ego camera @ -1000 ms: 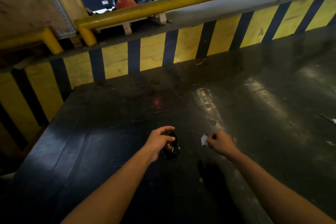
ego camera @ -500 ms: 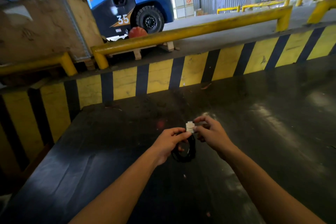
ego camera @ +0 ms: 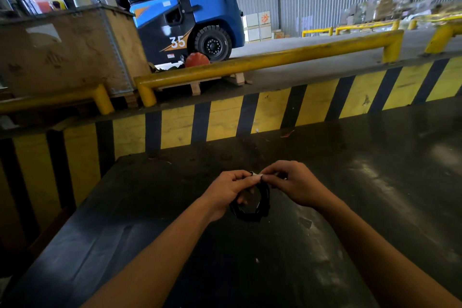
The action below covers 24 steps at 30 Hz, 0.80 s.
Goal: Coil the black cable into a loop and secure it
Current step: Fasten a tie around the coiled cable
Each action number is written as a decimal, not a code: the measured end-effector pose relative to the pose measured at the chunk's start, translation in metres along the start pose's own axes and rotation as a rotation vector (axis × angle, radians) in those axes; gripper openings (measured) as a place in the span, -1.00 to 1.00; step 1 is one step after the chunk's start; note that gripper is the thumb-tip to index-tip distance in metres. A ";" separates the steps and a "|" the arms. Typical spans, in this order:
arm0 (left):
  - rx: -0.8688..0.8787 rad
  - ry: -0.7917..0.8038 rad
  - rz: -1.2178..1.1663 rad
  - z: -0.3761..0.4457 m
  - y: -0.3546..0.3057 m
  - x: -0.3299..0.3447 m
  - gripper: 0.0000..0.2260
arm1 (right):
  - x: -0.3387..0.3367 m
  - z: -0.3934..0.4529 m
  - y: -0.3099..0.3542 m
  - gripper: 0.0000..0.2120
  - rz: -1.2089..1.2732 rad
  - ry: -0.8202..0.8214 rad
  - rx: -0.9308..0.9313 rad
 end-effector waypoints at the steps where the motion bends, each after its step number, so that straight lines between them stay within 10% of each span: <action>1: -0.019 0.011 -0.016 -0.001 -0.002 0.002 -0.88 | 0.000 0.001 -0.001 -0.87 -0.024 -0.021 -0.015; 10: -0.014 0.069 -0.022 -0.001 -0.024 0.018 -0.88 | -0.006 0.013 -0.005 -0.77 0.455 -0.495 0.320; 16: -0.008 0.083 -0.027 0.000 -0.029 0.007 -0.89 | -0.014 0.010 0.002 -0.82 0.753 -0.402 0.240; 24: -0.021 0.086 0.162 -0.003 -0.044 -0.008 -0.77 | -0.023 0.006 0.006 -0.90 0.539 -0.354 0.175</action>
Point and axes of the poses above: each hand's wrist, its own z-axis towards the middle knuckle, its own x-axis out of the palm, y = z × x, the point moved 1 cm from there along z, towards the middle knuckle, and after that the axes turned 7 degrees about -x, right-handed, at the moved point
